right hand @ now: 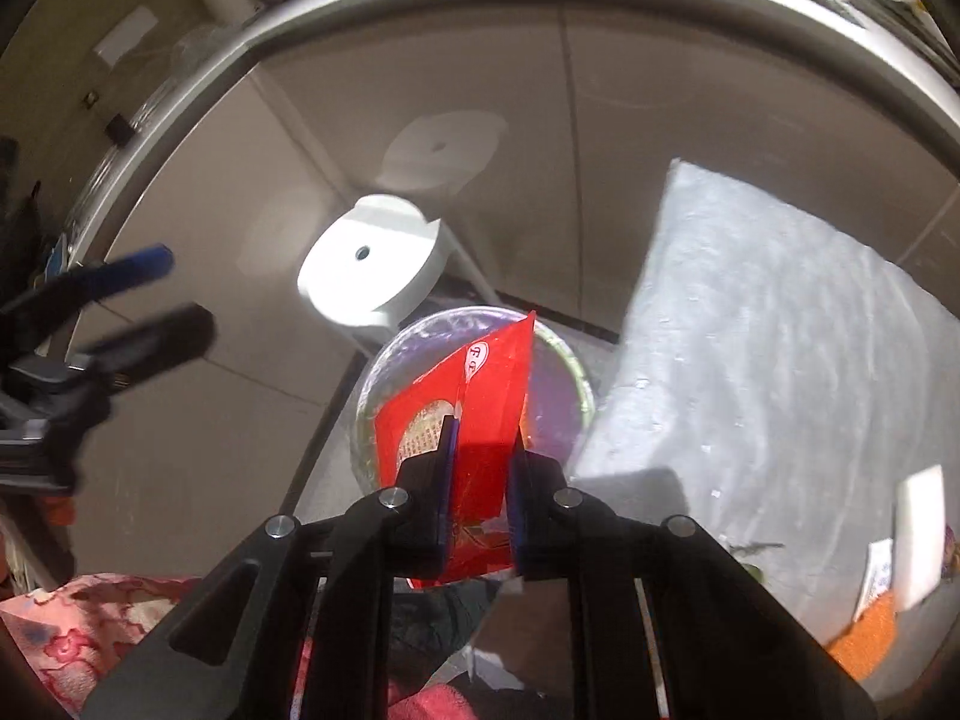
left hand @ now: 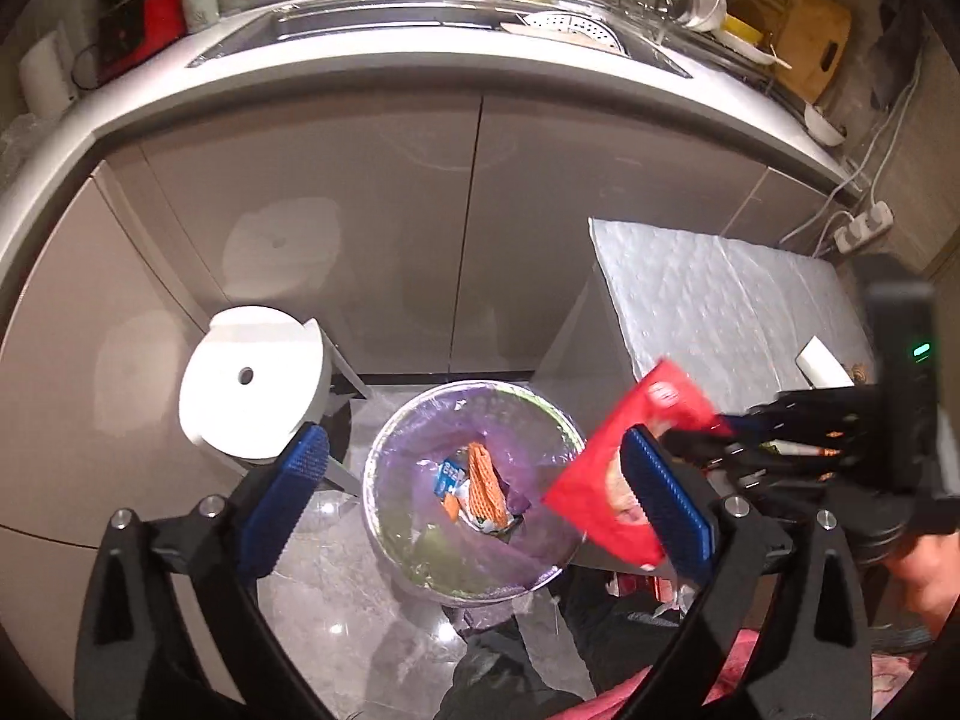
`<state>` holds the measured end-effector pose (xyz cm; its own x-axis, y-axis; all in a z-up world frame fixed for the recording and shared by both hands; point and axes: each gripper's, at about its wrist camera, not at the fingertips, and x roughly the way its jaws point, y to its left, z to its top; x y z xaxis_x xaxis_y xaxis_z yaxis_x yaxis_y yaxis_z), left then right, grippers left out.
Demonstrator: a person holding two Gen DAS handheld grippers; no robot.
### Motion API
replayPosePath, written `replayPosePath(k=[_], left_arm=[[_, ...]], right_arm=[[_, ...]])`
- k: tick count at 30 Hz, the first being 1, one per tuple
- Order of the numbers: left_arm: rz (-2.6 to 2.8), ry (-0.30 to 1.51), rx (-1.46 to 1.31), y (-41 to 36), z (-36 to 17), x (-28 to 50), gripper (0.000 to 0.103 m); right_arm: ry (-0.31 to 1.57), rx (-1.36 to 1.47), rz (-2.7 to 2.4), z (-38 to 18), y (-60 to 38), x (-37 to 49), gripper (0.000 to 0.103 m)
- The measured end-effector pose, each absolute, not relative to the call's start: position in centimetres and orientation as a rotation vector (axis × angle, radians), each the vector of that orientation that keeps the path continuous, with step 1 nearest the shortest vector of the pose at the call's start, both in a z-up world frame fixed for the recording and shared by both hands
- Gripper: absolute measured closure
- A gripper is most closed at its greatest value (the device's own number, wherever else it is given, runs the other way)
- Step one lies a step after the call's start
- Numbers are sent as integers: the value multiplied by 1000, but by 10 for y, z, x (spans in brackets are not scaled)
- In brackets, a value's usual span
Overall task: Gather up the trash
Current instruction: 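Drop the foam net into the bin with the left tool while the right tool drops the red packet, then reach the left tool to the second orange foam net and grasp it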
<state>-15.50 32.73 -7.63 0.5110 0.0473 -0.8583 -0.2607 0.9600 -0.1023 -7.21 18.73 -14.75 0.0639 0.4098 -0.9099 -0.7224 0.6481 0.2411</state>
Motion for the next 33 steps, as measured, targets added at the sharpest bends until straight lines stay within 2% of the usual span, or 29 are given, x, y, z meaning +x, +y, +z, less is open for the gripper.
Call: replayPosePath(k=[8, 11, 12, 13, 15, 16, 22, 28, 33], left_arm=[[277, 1021, -219, 331, -61, -173, 8], [297, 1024, -202, 331, -62, -178, 8], [299, 1025, -202, 331, -61, -180, 8], [299, 1027, -204, 331, -60, -181, 8], [301, 1028, -197, 331, -59, -182, 8], [300, 1027, -192, 331, -58, -183, 8], [280, 1012, -185, 326, -53, -179, 8], [183, 998, -165, 301, -48, -164, 8], [46, 998, -139, 252, -51, -140, 8]], right_arm=[[1320, -445, 926, -225, 252, -82, 88], [1360, -438, 904, -245, 257, -78, 84], [1376, -428, 902, -249, 258, -76, 76], [1387, -411, 900, -251, 257, -72, 56], [1375, -383, 888, -250, 256, -69, 34], [1368, -370, 889, -246, 255, -69, 31], [1290, -202, 886, -194, 223, -53, 26], [1097, -41, 701, -108, 127, -39, 9], [971, 25, 479, -61, 20, -42, 4]])
